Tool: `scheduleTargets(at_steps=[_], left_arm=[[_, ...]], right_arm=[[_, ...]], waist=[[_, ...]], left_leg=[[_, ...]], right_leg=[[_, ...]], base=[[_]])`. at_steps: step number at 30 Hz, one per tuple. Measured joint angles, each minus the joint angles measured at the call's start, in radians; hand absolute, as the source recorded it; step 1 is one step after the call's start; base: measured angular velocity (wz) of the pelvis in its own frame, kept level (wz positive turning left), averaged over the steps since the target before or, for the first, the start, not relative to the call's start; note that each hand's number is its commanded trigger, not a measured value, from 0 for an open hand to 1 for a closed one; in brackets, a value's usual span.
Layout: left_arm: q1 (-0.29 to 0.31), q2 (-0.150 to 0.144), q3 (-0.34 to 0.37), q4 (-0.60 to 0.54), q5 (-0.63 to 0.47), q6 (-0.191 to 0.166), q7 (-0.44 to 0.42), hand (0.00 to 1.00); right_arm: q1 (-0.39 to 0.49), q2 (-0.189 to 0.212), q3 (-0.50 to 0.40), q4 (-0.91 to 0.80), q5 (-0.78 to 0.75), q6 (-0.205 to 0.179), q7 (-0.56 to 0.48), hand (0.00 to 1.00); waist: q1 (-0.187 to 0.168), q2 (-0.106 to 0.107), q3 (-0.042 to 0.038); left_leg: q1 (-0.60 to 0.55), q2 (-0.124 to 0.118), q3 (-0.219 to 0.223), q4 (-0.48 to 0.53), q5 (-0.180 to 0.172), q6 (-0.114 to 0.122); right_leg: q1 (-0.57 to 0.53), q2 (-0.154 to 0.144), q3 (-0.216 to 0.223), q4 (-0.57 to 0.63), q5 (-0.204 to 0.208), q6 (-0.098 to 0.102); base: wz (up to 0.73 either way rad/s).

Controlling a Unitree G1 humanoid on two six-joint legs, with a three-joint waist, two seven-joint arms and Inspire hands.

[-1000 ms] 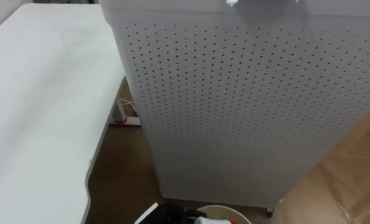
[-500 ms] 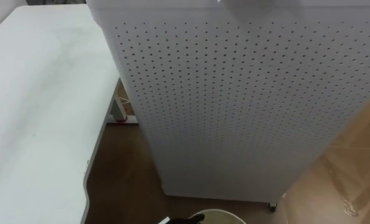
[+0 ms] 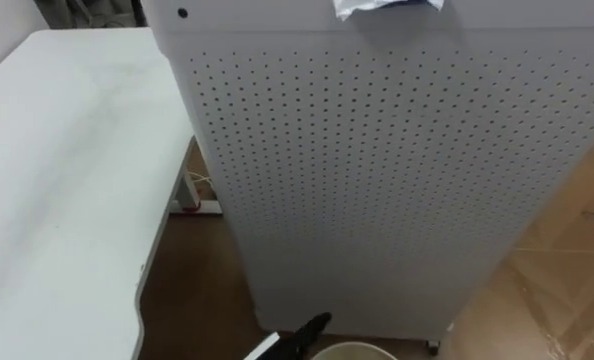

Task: Pick garbage

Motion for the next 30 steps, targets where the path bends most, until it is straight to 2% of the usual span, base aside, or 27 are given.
scheduleTargets(at_steps=[3, 9, 11, 14, 17, 18, 19, 21, 26, 27, 30], left_arm=[[0.005, 0.001, 0.035, -0.080, 0.140, -0.016, 0.073, 0.00], [0.009, 0.004, 0.097, -0.191, 0.281, -0.043, 0.257, 0.00], [0.008, 0.014, 0.100, -0.201, 0.290, -0.074, 0.314, 0.00], [0.009, 0.021, 0.108, -0.201, 0.292, -0.081, 0.377, 0.00], [0.014, 0.020, 0.128, -0.201, 0.322, -0.089, 0.427, 0.00], [0.015, 0.015, 0.143, -0.202, 0.329, -0.094, 0.445, 0.00], [0.016, 0.010, 0.161, -0.202, 0.338, -0.107, 0.463, 0.00], [0.017, 0.009, 0.182, -0.209, 0.338, -0.125, 0.492, 0.00], [0.022, 0.007, 0.205, -0.259, 0.392, -0.159, 0.573, 0.00], [0.022, 0.008, 0.214, -0.290, 0.414, -0.163, 0.593, 0.00], [0.022, 0.008, 0.243, -0.350, 0.467, -0.207, 0.657, 0.00]], right_arm=[[0.022, 0.000, -0.004, -0.001, 0.003, -0.016, -0.002, 1.00], [0.044, 0.000, -0.005, -0.033, 0.008, -0.021, -0.009, 1.00], [0.052, 0.000, -0.005, -0.033, 0.009, -0.021, -0.008, 1.00], [0.065, 0.005, -0.002, -0.033, 0.007, -0.020, -0.008, 1.00], [0.077, 0.005, -0.004, -0.031, 0.007, -0.020, -0.003, 1.00], [0.077, 0.004, -0.005, -0.031, 0.004, -0.020, -0.003, 1.00], [0.078, 0.004, -0.004, -0.033, -0.002, -0.020, -0.003, 1.00], [0.079, 0.004, -0.005, -0.033, -0.003, -0.020, -0.005, 1.00], [0.083, 0.000, -0.014, -0.033, 0.001, -0.021, -0.024, 1.00], [0.083, 0.000, -0.014, -0.033, 0.002, -0.021, -0.027, 1.00], [0.083, 0.001, -0.014, -0.033, -0.003, -0.022, -0.032, 1.00]], waist=[[0.000, -0.004, -0.0032], [0.001, -0.021, -0.0092], [0.002, -0.023, -0.0100], [0.009, -0.034, -0.0092], [0.032, -0.045, -0.0093], [0.042, -0.045, -0.0094], [0.055, -0.048, -0.0135], [0.055, -0.052, -0.0148], [0.055, -0.063, -0.0178], [0.057, -0.068, -0.0190], [0.065, -0.069, -0.0221]], left_leg=[[0.009, 0.001, -0.009, 0.001, 0.000, 0.000], [0.056, 0.010, -0.009, 0.004, -0.001, -0.002], [0.069, 0.019, -0.006, 0.019, -0.005, -0.008], [0.075, 0.034, -0.013, 0.073, -0.008, -0.014], [0.096, 0.033, -0.066, 0.088, -0.010, -0.016], [0.104, 0.031, -0.110, 0.086, -0.013, -0.022], [0.106, 0.028, -0.157, 0.083, -0.016, -0.027], [0.108, 0.023, -0.220, 0.082, -0.019, -0.032], [0.134, 0.022, -0.253, 0.049, -0.015, -0.046], [0.142, 0.022, -0.251, 0.033, -0.015, -0.047], [0.164, 0.022, -0.236, 0.000, -0.013, -0.050]], right_leg=[[0.015, 0.000, -0.009, 0.000, -0.003, -0.001], [0.052, 0.000, -0.033, 0.001, -0.014, -0.010], [0.071, 0.006, -0.036, 0.001, -0.020, -0.015], [0.094, 0.018, -0.027, 0.005, -0.031, -0.028], [0.100, 0.052, 0.029, 0.017, -0.036, -0.045], [0.100, 0.060, 0.056, 0.022, -0.036, -0.052], [0.099, 0.073, 0.077, 0.030, -0.035, -0.060], [0.097, 0.086, 0.096, 0.037, -0.036, -0.068], [0.095, 0.101, 0.119, 0.032, -0.033, -0.073], [0.091, 0.103, 0.123, 0.033, -0.033, -0.073], [0.093, 0.112, 0.136, 0.028, -0.030, -0.069]], base=[[0.06], [0.01], [-0.05], [-0.15], [-0.45], [-0.62], [-0.60], [-0.41], [-0.17], [-0.12], [-0.15]])
